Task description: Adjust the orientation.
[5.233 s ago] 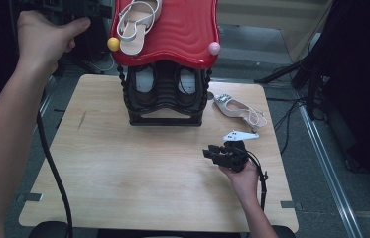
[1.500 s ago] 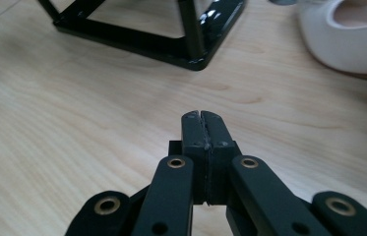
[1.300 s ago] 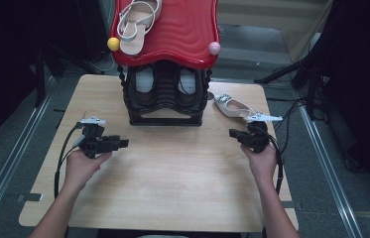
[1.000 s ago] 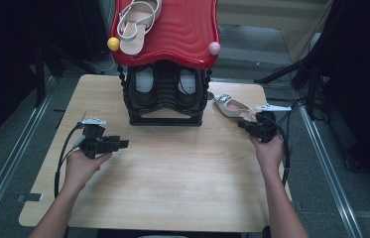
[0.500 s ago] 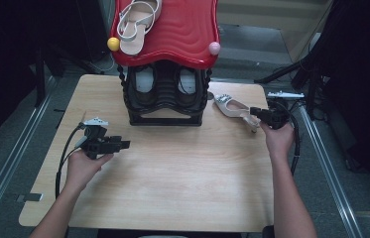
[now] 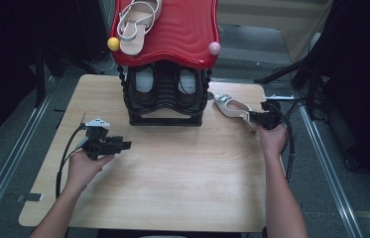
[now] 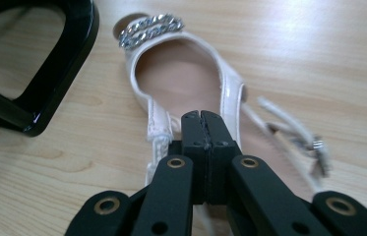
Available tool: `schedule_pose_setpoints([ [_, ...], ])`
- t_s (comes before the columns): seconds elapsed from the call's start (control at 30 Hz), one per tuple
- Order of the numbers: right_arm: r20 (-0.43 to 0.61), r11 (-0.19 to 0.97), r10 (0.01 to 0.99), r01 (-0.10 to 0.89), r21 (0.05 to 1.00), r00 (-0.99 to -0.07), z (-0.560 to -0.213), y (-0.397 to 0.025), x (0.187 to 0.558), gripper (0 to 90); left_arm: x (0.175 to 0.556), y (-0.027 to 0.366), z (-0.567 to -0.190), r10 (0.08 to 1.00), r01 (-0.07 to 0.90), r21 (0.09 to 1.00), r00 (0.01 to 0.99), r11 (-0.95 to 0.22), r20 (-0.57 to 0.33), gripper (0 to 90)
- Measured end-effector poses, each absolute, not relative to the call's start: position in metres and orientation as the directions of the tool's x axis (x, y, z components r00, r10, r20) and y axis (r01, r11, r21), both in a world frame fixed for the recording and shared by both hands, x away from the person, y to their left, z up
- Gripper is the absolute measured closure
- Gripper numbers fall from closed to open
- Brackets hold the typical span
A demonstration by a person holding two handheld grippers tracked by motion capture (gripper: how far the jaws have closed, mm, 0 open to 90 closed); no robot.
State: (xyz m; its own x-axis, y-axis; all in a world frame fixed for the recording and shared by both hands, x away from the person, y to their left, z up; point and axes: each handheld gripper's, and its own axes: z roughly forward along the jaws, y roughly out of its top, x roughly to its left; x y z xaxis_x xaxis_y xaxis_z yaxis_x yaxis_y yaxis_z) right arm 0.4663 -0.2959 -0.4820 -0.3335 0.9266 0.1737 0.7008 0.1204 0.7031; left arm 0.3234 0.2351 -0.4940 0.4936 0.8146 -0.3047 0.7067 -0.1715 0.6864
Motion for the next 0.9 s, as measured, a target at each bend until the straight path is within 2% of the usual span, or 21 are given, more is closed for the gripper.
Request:
schedule_pose_setpoints([
  [0.67,0.284,0.048,0.901,0.727,0.685,-0.327,-0.482,-0.261,0.453,90.0,0.323,0.235,-0.495,0.81,0.707,0.687,0.495,-0.164,-0.315,50.7],
  [0.9,0.291,0.034,0.901,0.722,0.691,-0.321,-0.481,-0.261,0.456,90.0,0.324,0.235,-0.496,0.81,0.71,0.684,0.496,-0.17,-0.313,50.7],
])
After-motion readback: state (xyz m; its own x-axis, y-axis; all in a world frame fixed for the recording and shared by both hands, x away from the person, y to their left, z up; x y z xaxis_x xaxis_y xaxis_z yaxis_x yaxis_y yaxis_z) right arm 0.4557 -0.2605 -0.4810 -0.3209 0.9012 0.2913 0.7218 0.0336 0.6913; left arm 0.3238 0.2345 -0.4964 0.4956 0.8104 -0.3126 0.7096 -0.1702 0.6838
